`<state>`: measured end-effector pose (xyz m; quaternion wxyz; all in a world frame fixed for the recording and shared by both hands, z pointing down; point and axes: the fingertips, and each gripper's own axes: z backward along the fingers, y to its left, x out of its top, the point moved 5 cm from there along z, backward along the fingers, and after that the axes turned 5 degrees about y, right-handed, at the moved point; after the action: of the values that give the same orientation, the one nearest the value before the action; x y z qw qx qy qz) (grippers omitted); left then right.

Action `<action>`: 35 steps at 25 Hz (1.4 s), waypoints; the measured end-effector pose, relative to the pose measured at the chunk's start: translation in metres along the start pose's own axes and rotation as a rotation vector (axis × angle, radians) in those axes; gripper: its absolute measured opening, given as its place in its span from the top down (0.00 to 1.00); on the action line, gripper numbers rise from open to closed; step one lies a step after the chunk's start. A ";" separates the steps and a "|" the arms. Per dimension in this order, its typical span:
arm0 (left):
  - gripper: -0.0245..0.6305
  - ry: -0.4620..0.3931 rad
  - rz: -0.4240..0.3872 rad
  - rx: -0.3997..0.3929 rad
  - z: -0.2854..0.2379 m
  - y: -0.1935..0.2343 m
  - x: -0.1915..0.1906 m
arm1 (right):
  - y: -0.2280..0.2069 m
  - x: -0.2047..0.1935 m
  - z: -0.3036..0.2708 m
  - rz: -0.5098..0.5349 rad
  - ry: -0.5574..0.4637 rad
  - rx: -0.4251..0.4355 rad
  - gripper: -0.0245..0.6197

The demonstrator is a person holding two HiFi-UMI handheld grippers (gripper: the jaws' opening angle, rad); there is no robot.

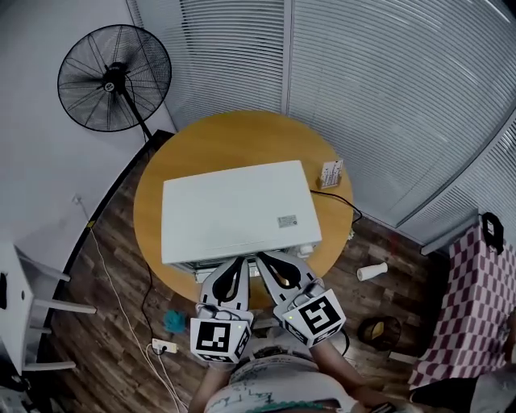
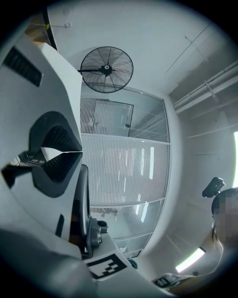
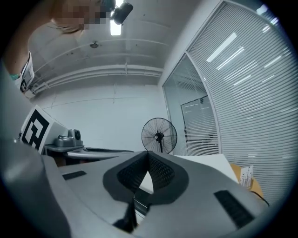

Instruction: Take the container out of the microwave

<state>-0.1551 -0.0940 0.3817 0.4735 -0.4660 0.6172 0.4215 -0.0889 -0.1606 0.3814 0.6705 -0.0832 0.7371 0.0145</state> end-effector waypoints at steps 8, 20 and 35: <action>0.94 -0.004 -0.024 -0.086 -0.005 0.021 0.008 | 0.009 0.004 -0.019 -0.013 -0.012 -0.077 0.97; 0.94 0.038 -0.028 -0.182 -0.010 0.024 -0.009 | 0.012 -0.001 -0.022 -0.012 0.026 -0.170 0.97; 0.94 0.262 -0.109 -0.297 -0.022 0.028 -0.094 | -0.003 -0.012 0.000 -0.030 0.076 -0.363 0.97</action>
<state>-0.1759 -0.0930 0.4804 0.3372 -0.6142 0.5785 0.4176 -0.0874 -0.1628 0.3936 0.6164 -0.2143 0.7458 0.1338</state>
